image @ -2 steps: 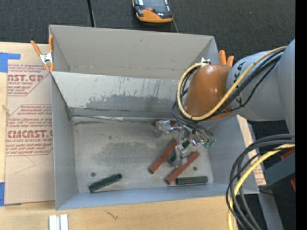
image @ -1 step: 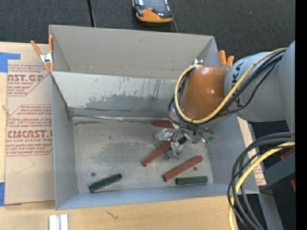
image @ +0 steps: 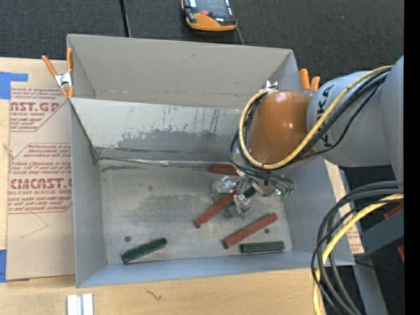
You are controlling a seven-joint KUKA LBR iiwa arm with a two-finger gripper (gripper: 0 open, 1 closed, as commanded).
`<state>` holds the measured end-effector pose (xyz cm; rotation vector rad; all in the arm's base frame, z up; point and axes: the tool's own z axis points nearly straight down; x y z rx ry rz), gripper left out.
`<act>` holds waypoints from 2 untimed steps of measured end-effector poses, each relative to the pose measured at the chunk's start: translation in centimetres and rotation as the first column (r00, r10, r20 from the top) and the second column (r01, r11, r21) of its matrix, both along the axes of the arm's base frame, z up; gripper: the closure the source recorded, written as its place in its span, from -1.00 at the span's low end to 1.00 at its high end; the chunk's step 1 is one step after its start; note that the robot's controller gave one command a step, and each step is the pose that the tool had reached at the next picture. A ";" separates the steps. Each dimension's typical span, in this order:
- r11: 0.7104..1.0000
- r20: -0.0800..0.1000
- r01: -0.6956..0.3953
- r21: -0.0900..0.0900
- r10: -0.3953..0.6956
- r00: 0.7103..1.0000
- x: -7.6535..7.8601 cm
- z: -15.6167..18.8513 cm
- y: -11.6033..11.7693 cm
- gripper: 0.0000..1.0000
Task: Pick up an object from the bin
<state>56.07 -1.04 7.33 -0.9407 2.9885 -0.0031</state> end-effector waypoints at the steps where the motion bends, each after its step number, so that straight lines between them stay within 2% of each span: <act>1: 1.000 0.000 0.001 0.000 -0.001 1.000 0.0 0.2 0.0 1.00; 2: 1.000 -0.004 0.000 0.000 0.000 1.000 0.0 0.7 0.1 1.00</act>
Offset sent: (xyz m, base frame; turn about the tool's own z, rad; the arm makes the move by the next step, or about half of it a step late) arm 0.0001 0.0002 0.0183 0.0000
